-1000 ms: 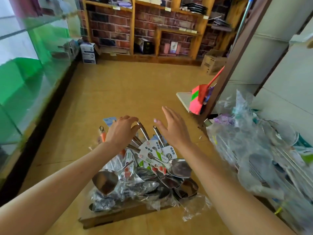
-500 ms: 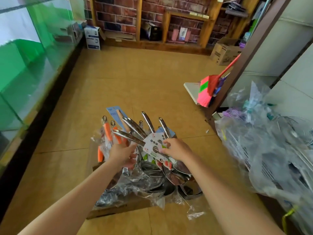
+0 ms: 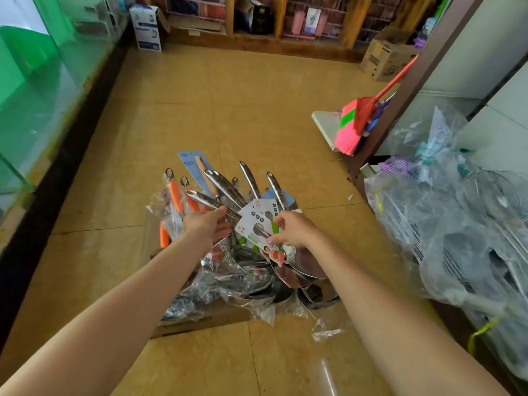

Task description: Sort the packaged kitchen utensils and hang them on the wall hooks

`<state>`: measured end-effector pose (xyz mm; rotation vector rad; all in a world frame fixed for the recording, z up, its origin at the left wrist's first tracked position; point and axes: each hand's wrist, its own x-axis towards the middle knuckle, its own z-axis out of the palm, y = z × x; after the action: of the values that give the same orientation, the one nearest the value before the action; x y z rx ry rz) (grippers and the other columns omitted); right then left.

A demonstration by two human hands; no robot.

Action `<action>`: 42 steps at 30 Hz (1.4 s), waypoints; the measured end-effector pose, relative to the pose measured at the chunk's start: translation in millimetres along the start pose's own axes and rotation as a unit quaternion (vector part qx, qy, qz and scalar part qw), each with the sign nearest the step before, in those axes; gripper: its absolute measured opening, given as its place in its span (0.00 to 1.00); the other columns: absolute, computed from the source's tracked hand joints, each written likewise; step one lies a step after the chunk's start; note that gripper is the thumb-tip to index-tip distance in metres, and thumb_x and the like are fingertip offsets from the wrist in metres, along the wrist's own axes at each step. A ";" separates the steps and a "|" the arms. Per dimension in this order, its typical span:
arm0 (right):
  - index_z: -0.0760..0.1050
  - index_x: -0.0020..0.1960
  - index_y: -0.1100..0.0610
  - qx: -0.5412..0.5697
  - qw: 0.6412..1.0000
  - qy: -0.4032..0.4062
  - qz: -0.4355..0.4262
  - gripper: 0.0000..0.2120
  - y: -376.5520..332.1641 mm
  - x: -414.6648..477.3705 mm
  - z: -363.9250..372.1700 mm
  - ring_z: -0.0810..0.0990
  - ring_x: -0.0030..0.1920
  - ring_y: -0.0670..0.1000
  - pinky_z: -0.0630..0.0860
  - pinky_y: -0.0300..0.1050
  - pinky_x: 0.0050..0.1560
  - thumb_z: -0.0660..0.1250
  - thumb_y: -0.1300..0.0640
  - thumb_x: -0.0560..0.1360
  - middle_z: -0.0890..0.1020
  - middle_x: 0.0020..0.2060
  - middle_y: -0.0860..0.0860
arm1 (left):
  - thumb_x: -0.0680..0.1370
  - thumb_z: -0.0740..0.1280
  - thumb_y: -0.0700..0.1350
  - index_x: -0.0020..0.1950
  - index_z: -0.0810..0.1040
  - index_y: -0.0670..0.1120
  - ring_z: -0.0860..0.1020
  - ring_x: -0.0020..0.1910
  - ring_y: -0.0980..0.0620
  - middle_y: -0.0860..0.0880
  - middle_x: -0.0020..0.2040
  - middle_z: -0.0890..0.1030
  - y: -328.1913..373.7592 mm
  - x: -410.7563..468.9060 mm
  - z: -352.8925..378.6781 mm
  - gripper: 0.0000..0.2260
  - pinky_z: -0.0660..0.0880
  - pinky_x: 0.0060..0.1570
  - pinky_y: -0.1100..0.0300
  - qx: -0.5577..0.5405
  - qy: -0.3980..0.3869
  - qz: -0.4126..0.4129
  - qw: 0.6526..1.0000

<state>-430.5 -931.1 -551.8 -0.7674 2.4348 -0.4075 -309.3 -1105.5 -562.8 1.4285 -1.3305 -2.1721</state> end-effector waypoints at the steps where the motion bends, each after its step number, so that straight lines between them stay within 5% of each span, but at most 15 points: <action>1: 0.70 0.68 0.56 -0.002 1.000 -0.006 0.000 0.31 -0.5 1.1 -0.4 0.75 0.63 0.54 0.74 0.52 0.63 0.77 0.48 0.71 0.75 0.66 0.53 | 0.74 0.74 0.42 0.53 0.74 0.39 0.84 0.38 0.45 0.40 0.50 0.81 -0.2 0.0 2.9 0.14 0.83 0.39 0.51 -0.005 0.011 0.002 1.000; 5: 0.69 0.69 0.57 0.030 0.999 -0.031 -0.002 0.30 -0.1 5.6 -2.0 0.74 0.65 0.55 0.72 0.53 0.65 0.77 0.51 0.71 0.73 0.67 0.55 | 0.71 0.77 0.43 0.74 0.61 0.48 0.85 0.37 0.43 0.40 0.48 0.81 0.6 2.5 6.8 0.36 0.82 0.33 0.50 -0.024 0.015 -0.006 1.000; 7: 0.68 0.69 0.58 0.063 0.997 -0.041 -0.009 0.31 0.0 5.3 -3.7 0.72 0.67 0.56 0.71 0.54 0.66 0.77 0.54 0.71 0.72 0.69 0.56 | 0.70 0.78 0.43 0.76 0.61 0.47 0.85 0.35 0.43 0.39 0.47 0.82 1.7 6.6 3.4 0.39 0.80 0.28 0.53 -0.026 -0.001 -0.017 1.000; 13: 0.77 0.59 0.58 0.135 0.988 -0.066 -0.036 0.19 0.5 1.0 -7.2 0.72 0.70 0.55 0.69 0.58 0.69 0.77 0.56 0.70 0.76 0.67 0.55 | 0.73 0.75 0.42 0.72 0.65 0.42 0.84 0.33 0.45 0.39 0.47 0.82 6.9 2.0 5.3 0.32 0.80 0.28 0.55 -0.026 -0.004 -0.005 1.000; 18: 0.77 0.60 0.61 0.189 0.978 -0.065 -0.056 0.18 -3.2 -14.3 -12.9 0.75 0.63 0.49 0.72 0.45 0.61 0.75 0.59 0.72 0.79 0.61 0.48 | 0.76 0.72 0.43 0.55 0.74 0.44 0.83 0.42 0.48 0.44 0.49 0.82 14.9 -6.4 17.6 0.11 0.82 0.40 0.55 -0.039 0.008 0.033 0.999; 21: 0.79 0.59 0.60 0.236 0.967 -0.065 -0.064 0.16 -4.1 -24.6 -20.2 0.81 0.57 0.50 0.79 0.48 0.56 0.76 0.61 0.72 0.83 0.54 0.49 | 0.77 0.71 0.45 0.58 0.75 0.39 0.82 0.40 0.50 0.45 0.46 0.82 24.6 -14.3 24.6 0.14 0.81 0.39 0.56 -0.010 0.011 0.065 0.998; 26: 0.77 0.62 0.63 0.279 0.955 -0.046 -0.093 0.18 -3.5 -49.7 -43.2 0.81 0.52 0.46 0.78 0.33 0.46 0.74 0.62 0.73 0.82 0.55 0.50 | 0.77 0.71 0.44 0.57 0.74 0.40 0.81 0.37 0.49 0.46 0.43 0.81 46.2 -39.8 41.8 0.12 0.81 0.43 0.52 -0.011 -0.015 0.106 0.994; 29: 0.78 0.61 0.62 0.288 0.952 -0.011 -0.105 0.18 5.6 -68.1 -60.0 0.82 0.56 0.49 0.78 0.40 0.55 0.74 0.60 0.73 0.83 0.57 0.54 | 0.77 0.71 0.45 0.54 0.74 0.41 0.81 0.38 0.49 0.47 0.42 0.81 60.2 -61.7 61.1 0.12 0.80 0.50 0.50 0.002 -0.038 0.135 0.990; 33: 0.80 0.56 0.57 0.316 0.942 0.029 -0.112 0.11 25.0 -103.1 -88.7 0.84 0.51 0.50 0.80 0.44 0.53 0.73 0.62 0.74 0.85 0.51 0.53 | 0.78 0.71 0.45 0.43 0.75 0.42 0.81 0.34 0.48 0.44 0.44 0.83 74.7 -103.8 98.2 0.08 0.79 0.40 0.54 0.035 -0.082 0.190 0.978; 38: 0.81 0.53 0.57 0.314 0.935 0.127 -0.104 0.11 56.9 -160.9 -121.7 0.84 0.53 0.53 0.76 0.57 0.61 0.76 0.55 0.72 0.85 0.52 0.57 | 0.77 0.71 0.46 0.46 0.78 0.42 0.81 0.37 0.46 0.42 0.50 0.84 85.1 -164.5 150.6 0.08 0.80 0.42 0.52 0.071 -0.148 0.244 0.956; 42: 0.80 0.57 0.57 0.334 0.920 0.179 -0.097 0.11 84.0 -222.4 -148.0 0.85 0.48 0.46 0.80 0.40 0.51 0.73 0.60 0.75 0.86 0.48 0.49 | 0.76 0.73 0.47 0.44 0.79 0.43 0.80 0.38 0.46 0.42 0.50 0.85 84.4 -226.9 200.4 0.09 0.81 0.46 0.48 0.089 -0.202 0.283 0.933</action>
<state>-400.7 -713.7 -377.8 -0.6569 2.2849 -1.4755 -382.6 -903.7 -333.4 0.5249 -1.8357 -2.0275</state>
